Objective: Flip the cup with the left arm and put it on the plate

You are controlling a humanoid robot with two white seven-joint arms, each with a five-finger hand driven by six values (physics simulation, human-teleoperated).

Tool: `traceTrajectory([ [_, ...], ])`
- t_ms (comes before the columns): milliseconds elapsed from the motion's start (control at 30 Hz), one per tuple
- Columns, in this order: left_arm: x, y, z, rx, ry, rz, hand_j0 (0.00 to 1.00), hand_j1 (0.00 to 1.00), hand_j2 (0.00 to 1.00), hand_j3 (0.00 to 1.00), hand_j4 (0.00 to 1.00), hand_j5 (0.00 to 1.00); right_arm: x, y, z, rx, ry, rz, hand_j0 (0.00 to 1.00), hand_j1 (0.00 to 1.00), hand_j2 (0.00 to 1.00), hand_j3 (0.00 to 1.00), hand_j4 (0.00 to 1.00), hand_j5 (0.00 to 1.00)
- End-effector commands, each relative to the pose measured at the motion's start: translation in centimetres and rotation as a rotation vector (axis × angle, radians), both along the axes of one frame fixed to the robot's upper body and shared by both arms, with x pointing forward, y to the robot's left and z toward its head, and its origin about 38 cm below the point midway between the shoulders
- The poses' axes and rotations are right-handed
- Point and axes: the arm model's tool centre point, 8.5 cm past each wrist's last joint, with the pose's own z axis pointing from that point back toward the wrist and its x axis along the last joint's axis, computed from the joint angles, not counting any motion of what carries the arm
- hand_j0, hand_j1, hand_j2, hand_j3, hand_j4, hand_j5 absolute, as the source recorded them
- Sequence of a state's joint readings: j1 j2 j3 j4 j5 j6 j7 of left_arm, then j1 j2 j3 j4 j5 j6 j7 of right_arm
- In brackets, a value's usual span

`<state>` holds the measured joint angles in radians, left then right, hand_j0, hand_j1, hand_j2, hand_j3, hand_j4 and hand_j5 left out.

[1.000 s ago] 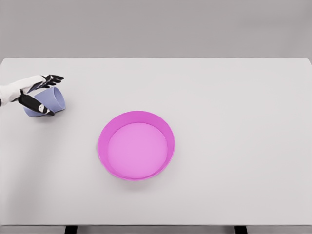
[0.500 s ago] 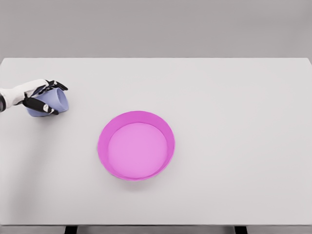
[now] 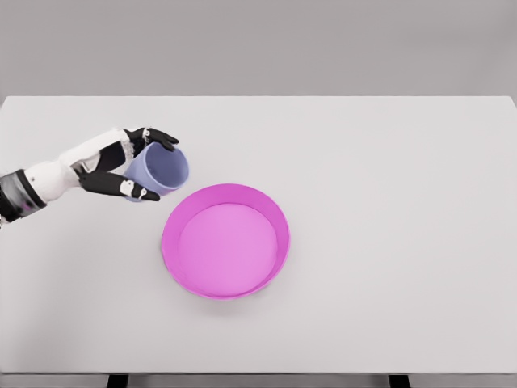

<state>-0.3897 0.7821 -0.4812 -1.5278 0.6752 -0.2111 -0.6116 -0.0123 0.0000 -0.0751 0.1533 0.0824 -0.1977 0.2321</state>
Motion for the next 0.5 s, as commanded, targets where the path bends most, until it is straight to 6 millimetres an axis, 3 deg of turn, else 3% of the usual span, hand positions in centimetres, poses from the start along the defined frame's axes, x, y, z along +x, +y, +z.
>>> traceTrajectory([
  [0,-1.1,-1.8,2.6,-0.138,-0.059,-0.076,0.52,0.52,0.52,0.52,0.52,0.52,0.0,0.0,0.0,0.001,0.000,0.000,1.00,1.00,1.00,1.00,1.00,1.00],
  [200,-3.5,-4.2,2.3,-0.247,-0.058,-0.157,0.52,0.52,0.52,0.52,0.52,0.52,0.0,0.0,0.0,0.001,0.000,0.000,1.00,1.00,1.00,1.00,1.00,1.00],
  [367,-4.5,-9.3,-0.2,-0.377,0.010,-0.234,0.52,0.52,0.52,0.52,0.52,0.52,0.0,0.0,0.0,0.001,0.000,0.000,1.00,1.00,1.00,1.00,1.00,1.00],
  [467,-4.4,-10.5,-0.6,-0.437,0.039,-0.239,0.53,0.53,0.53,0.53,0.53,0.53,0.0,0.0,0.0,0.001,0.000,0.000,1.00,1.00,1.00,1.00,1.00,1.00],
])
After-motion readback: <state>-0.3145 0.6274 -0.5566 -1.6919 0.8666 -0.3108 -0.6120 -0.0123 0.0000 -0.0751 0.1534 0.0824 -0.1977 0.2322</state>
